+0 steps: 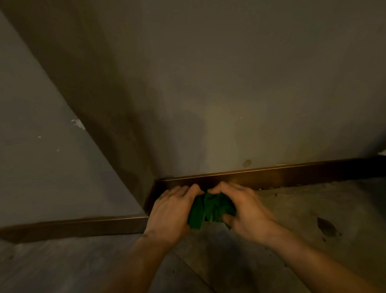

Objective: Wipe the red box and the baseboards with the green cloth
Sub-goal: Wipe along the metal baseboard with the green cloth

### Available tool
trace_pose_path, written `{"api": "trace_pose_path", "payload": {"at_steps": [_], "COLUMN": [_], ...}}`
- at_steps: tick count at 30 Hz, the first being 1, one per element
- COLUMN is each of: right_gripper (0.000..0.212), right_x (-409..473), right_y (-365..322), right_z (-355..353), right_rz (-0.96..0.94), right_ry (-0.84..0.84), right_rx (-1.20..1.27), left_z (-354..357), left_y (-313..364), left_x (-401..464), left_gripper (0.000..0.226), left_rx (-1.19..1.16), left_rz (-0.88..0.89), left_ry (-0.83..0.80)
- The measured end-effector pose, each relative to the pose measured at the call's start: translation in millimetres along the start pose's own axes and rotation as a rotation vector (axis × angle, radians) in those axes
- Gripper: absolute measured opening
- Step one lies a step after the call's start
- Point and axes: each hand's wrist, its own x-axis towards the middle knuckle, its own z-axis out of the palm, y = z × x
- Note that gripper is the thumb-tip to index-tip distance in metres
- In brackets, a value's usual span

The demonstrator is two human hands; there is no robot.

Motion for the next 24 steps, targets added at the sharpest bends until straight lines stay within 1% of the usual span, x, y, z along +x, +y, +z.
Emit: {"api": "trace_pose_path", "payload": {"at_steps": [4, 9, 12, 15, 18, 20, 24], "right_gripper": [0.062, 0.065, 0.064, 0.062, 0.06, 0.059, 0.056], "right_x": [4, 7, 9, 15, 21, 23, 25], "right_y": [7, 8, 0, -17, -48, -70, -115], "right_z": [-2, 1, -3, -8, -3, 0, -3], "right_rz": [-0.011, -0.065, -0.071, -0.1, -0.159, -0.177, -0.195], "right_ry": [-0.032, -0.038, -0.041, -0.058, -0.102, -0.136, -0.15], "right_rx": [-0.04, -0.115, -0.151, -0.192, -0.263, -0.287, -0.337], "left_z": [-3, -10, -22, -36, -57, -70, -97], "left_y": [8, 8, 5, -8, -32, -45, -64], "left_x": [1, 3, 4, -3, -19, -31, -51], "left_gripper": [0.039, 0.043, 0.047, 0.05, 0.046, 0.044, 0.045], "left_rx": [0.053, 0.151, 0.154, 0.131, 0.124, 0.126, 0.102], "left_rz": [-0.023, -0.01, 0.016, 0.042, 0.094, 0.124, 0.166], "left_ry": [-0.016, -0.02, -0.055, -0.074, -0.085, -0.074, -0.037]}}
